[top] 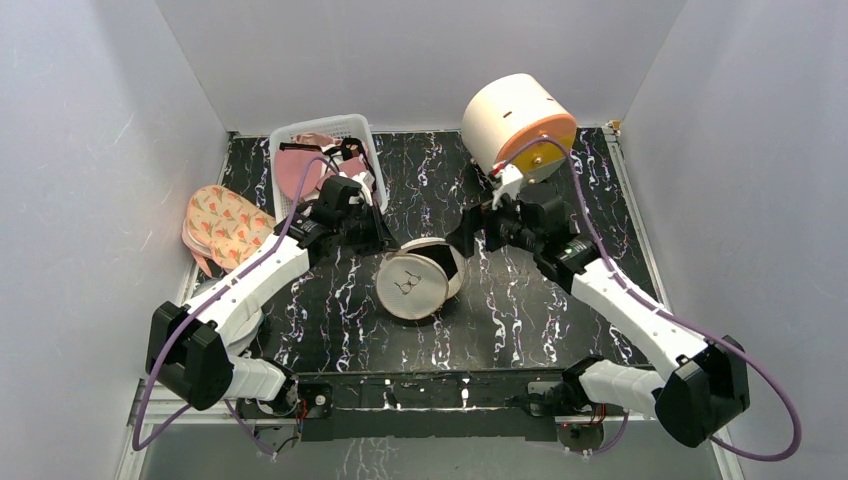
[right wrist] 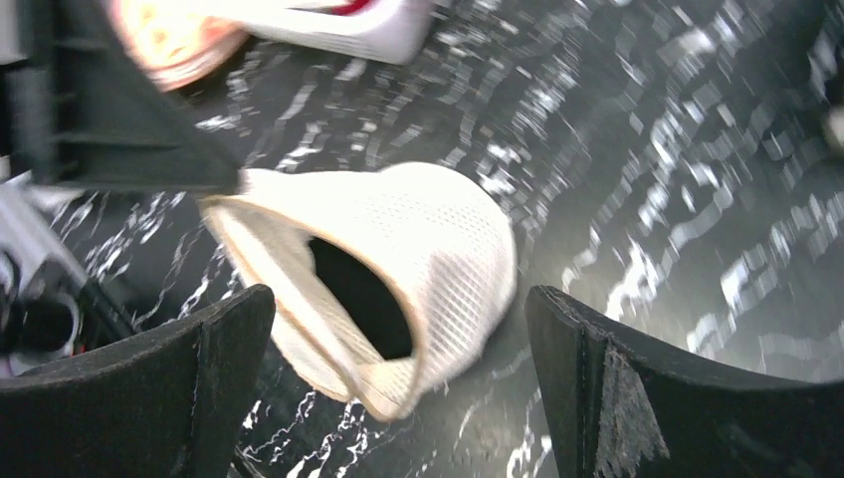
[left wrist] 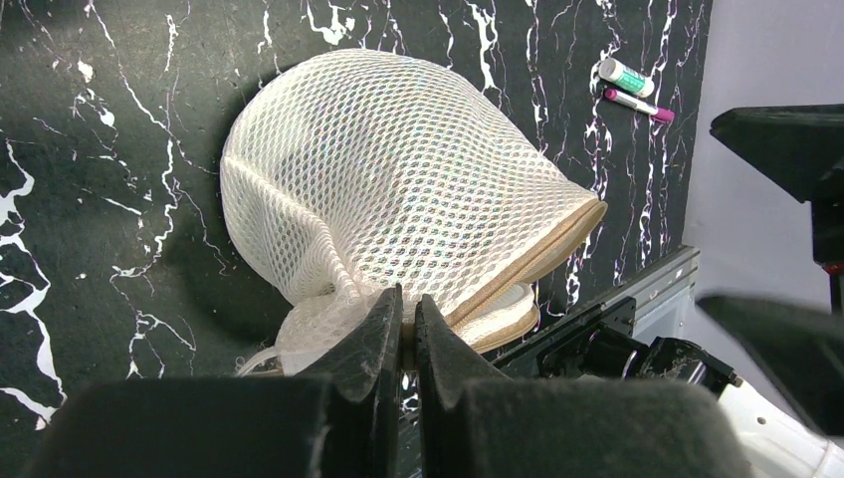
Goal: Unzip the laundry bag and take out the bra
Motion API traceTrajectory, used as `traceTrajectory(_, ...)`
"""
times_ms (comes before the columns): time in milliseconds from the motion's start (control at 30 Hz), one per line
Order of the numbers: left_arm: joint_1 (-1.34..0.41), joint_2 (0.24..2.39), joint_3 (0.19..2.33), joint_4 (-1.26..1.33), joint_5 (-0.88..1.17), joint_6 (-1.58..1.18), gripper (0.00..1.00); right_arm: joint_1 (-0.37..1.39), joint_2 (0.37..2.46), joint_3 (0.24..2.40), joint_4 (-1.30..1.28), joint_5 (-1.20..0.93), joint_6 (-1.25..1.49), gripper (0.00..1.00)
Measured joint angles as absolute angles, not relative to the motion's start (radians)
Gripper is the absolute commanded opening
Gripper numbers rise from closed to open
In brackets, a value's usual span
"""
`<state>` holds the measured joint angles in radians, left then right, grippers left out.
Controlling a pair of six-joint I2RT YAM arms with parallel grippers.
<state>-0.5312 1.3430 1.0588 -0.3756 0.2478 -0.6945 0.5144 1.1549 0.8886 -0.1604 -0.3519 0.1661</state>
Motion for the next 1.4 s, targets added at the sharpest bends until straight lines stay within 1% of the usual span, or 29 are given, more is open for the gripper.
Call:
traceTrajectory(133,-0.531,1.343,1.059,-0.374,0.253,-0.687,0.00,0.480,1.132,0.880,-0.309,-0.192,0.317,0.98)
traceTrajectory(200,-0.531,1.343,1.059,-0.374,0.259,-0.684,0.00,0.477,1.127,0.853,-0.352,-0.162,0.365,0.98)
traceTrajectory(267,-0.531,1.343,1.058,-0.369,0.270,-0.680,0.00,0.477,1.110,0.802,-0.363,-0.160,0.422,0.93)
traceTrajectory(333,-0.531,1.343,1.058,-0.365,0.281,-0.673,0.00,0.482,1.087,0.738,-0.355,-0.168,0.490,0.84)
traceTrajectory(400,-0.531,1.343,1.055,-0.360,0.292,-0.665,0.00,0.496,1.077,0.685,-0.334,-0.162,0.556,0.79)
traceTrajectory(533,-0.531,1.349,1.050,-0.355,0.315,-0.642,0.00,0.529,1.080,0.614,-0.286,-0.141,0.661,0.75)
traceTrajectory(633,-0.531,1.360,1.047,-0.344,0.331,-0.628,0.00,0.544,1.108,0.601,-0.229,-0.141,0.699,0.74)
traceTrajectory(667,-0.531,1.364,1.047,-0.342,0.334,-0.625,0.00,0.550,1.126,0.601,-0.206,-0.140,0.710,0.73)
traceTrajectory(700,-0.531,1.367,1.047,-0.340,0.337,-0.623,0.00,0.557,1.145,0.601,-0.185,-0.137,0.717,0.69)
traceTrajectory(767,-0.531,1.370,1.047,-0.337,0.342,-0.620,0.00,0.571,1.186,0.600,-0.146,-0.133,0.732,0.54)
traceTrajectory(800,-0.531,1.371,1.047,-0.335,0.345,-0.620,0.00,0.577,1.207,0.598,-0.127,-0.133,0.738,0.49)
traceTrajectory(867,-0.531,1.376,1.047,-0.326,0.352,-0.620,0.03,0.586,1.240,0.592,-0.097,-0.137,0.751,0.39)
traceTrajectory(900,-0.531,1.380,1.047,-0.322,0.353,-0.620,0.07,0.588,1.251,0.591,-0.091,-0.138,0.756,0.32)
traceTrajectory(933,-0.531,1.387,1.047,-0.319,0.352,-0.619,0.14,0.589,1.259,0.590,-0.085,-0.141,0.760,0.26)
traceTrajectory(967,-0.531,1.394,1.047,-0.320,0.350,-0.614,0.24,0.589,1.260,0.590,-0.082,-0.141,0.760,0.20)
traceTrajectory(1000,-0.531,1.400,1.047,-0.321,0.348,-0.607,0.34,0.589,1.259,0.590,-0.080,-0.141,0.761,0.16)
traceTrajectory(1133,-0.531,1.418,1.048,-0.338,0.307,-0.557,0.68,0.589,1.238,0.583,-0.069,-0.141,0.762,0.10)
traceTrajectory(1167,-0.531,1.418,1.048,-0.349,0.291,-0.542,0.81,0.589,1.226,0.577,-0.070,-0.139,0.762,0.09)
traceTrajectory(1200,-0.531,1.418,1.051,-0.360,0.277,-0.525,0.92,0.589,1.216,0.574,-0.073,-0.134,0.762,0.09)
traceTrajectory(1233,-0.531,1.417,1.057,-0.374,0.256,-0.506,0.98,0.589,1.208,0.573,-0.076,-0.129,0.762,0.09)
traceTrajectory(1400,-0.535,1.375,1.063,-0.439,0.178,-0.445,0.98,0.589,1.183,0.573,-0.078,-0.097,0.760,0.08)
